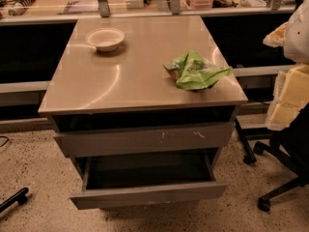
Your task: Close middle drawer
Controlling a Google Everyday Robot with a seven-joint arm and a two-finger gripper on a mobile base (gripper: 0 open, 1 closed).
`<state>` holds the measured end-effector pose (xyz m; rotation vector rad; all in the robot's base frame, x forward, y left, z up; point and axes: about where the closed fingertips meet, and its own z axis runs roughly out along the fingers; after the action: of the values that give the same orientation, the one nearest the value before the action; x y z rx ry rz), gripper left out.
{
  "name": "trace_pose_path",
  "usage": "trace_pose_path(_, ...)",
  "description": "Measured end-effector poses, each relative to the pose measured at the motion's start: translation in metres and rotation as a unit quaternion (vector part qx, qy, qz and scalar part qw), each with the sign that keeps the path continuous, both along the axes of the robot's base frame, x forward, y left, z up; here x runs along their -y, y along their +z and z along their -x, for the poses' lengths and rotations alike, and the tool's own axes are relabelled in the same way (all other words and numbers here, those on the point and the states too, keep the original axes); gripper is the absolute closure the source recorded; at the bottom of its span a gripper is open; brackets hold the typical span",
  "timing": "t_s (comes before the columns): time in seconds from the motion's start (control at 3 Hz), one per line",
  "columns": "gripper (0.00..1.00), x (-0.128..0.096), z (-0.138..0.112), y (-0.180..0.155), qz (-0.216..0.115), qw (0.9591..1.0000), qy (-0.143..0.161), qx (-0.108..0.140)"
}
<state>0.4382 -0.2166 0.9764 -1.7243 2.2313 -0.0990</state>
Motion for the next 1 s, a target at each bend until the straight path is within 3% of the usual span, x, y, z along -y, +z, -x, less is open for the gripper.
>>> trace_pose_path(0.33, 0.00, 0.000, 0.000, 0.000, 0.000, 1.0000, 0.000, 0.000)
trace_pose_path(0.67, 0.19, -0.002, 0.004, -0.018, -0.018, 0.9998, 0.000, 0.000)
trace_pose_path(1.0, 0.42, -0.010, 0.019, -0.060, -0.056, 0.9984, -0.007, 0.000)
